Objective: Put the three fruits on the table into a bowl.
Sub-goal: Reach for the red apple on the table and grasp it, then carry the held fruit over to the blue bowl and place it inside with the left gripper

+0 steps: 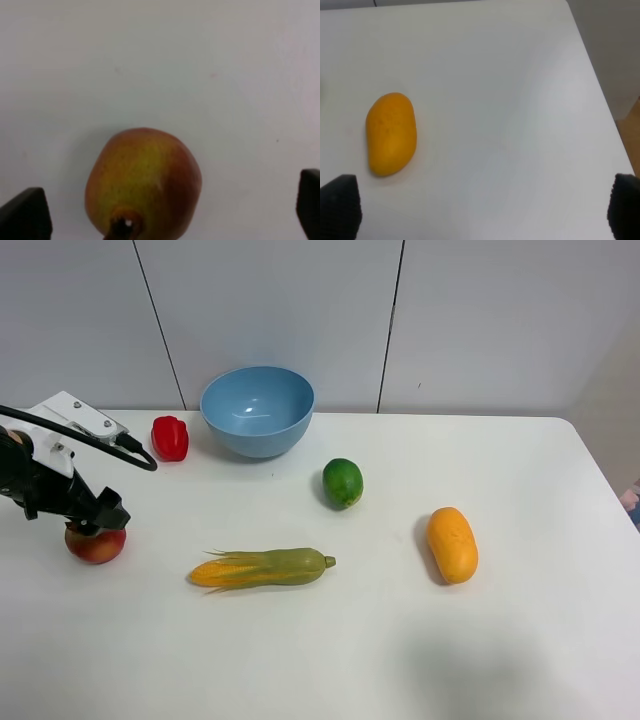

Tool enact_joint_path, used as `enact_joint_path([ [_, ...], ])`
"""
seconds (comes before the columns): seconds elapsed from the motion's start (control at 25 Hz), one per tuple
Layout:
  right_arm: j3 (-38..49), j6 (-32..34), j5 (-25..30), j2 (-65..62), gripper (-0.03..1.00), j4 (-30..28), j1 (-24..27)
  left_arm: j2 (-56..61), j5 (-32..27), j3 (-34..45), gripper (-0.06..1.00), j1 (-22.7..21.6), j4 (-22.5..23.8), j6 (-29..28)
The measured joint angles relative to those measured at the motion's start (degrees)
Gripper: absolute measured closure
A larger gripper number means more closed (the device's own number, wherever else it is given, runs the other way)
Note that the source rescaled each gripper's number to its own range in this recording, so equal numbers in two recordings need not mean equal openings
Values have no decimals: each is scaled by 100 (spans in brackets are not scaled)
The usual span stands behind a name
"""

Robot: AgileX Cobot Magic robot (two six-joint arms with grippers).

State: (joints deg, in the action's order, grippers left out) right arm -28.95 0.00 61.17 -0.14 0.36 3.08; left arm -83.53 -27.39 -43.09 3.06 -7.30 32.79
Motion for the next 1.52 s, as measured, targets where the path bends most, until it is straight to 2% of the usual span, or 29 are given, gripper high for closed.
enact_joint_path([
  [0.4, 0, 0, 0, 0, -3, 0, 0, -622, 126, 0, -6, -113, 95, 0],
  [0.92, 0, 0, 0, 0, -3, 0, 0, -1788, 969, -6, -6, -214, 248, 0],
  [1.12, 0, 0, 0, 0, -3, 0, 0, -2094, 1127, -30, -6, -214, 287, 0],
  [1.16, 0, 0, 0, 0, -3, 0, 0, -2105, 1140, -48, -3, -214, 307, 4],
  [1.2, 0, 0, 0, 0, -3, 0, 0, -2113, 1146, -52, 12, -214, 335, 7],
  [1.24, 0, 0, 0, 0, -3, 0, 0, -2120, 1147, -62, 42, -214, 378, 12],
  [1.28, 0, 0, 0, 0, -3, 0, 0, -2120, 1155, -73, 82, -222, 418, 14],
  [1.4, 0, 0, 0, 0, -3, 0, 0, -2055, 1060, -77, 80, -201, 420, 8],
  [1.52, 0, 0, 0, 0, -3, 0, 0, -1682, 748, -133, 80, 97, 381, -137],
])
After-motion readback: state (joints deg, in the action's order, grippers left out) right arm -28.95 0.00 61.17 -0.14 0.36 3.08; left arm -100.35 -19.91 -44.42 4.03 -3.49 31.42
